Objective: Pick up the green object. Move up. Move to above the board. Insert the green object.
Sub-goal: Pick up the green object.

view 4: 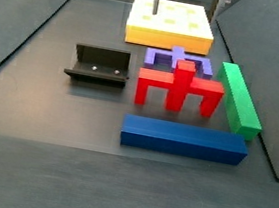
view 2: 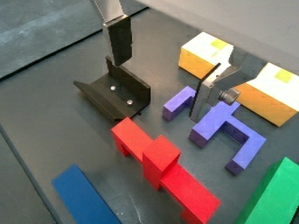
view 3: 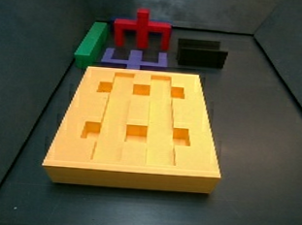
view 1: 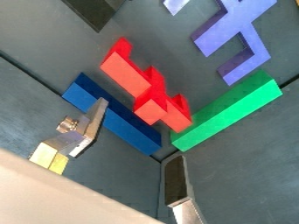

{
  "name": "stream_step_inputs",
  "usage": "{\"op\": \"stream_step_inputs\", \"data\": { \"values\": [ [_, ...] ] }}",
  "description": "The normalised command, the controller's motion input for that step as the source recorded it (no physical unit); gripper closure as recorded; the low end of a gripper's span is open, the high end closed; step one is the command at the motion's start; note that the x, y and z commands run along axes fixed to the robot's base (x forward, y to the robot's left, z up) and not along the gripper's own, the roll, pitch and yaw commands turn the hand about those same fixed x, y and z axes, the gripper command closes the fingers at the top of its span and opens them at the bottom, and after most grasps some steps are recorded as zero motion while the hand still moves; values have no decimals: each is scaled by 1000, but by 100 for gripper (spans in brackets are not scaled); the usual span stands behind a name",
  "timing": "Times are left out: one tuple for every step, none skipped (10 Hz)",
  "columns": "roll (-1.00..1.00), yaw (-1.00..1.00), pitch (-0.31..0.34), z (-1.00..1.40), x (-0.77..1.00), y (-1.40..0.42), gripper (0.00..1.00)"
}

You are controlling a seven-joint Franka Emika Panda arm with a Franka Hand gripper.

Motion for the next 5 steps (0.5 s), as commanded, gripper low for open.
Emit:
{"op": "stream_step_inputs", "data": {
  "values": [
    [40, 0, 0, -69, -26, 0, 0],
    [116, 0, 106, -20, 0, -31, 0],
    [39, 0, 0, -37, 97, -437, 0],
    [0, 0, -39, -554, -623, -811, 0],
    [-46, 0, 0, -634, -731, -700, 0]
  ]
}}
